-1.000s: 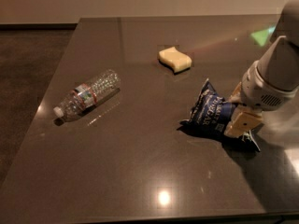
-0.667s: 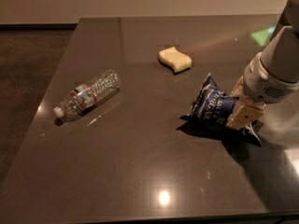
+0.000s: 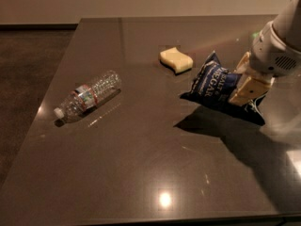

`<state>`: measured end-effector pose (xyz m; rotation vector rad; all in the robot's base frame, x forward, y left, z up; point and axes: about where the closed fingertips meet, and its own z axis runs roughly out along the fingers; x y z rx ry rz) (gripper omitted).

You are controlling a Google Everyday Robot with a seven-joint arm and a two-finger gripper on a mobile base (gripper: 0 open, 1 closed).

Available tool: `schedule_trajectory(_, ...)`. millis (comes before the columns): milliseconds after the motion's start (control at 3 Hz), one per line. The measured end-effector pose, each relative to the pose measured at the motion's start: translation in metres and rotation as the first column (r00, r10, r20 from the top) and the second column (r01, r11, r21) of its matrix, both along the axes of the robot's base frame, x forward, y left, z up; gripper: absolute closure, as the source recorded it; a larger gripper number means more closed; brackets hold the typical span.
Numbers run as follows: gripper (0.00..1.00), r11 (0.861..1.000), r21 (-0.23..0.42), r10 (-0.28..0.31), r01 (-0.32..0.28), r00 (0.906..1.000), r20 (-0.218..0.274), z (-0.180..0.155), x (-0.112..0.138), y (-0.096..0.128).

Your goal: Pick blue chip bag

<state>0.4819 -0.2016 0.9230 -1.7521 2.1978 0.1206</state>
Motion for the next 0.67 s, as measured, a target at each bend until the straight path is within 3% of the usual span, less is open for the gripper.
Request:
schedule_trajectory(333,1.00,0.997,0.066,0.038,-0.041,0.9977,0.056,0.0582,0.0053,0.0099)
schedule_trajectory(667,1.00,0.997,0.068,0.038,-0.042,0.9974,0.061,0.0605,0.0056,0.0103)
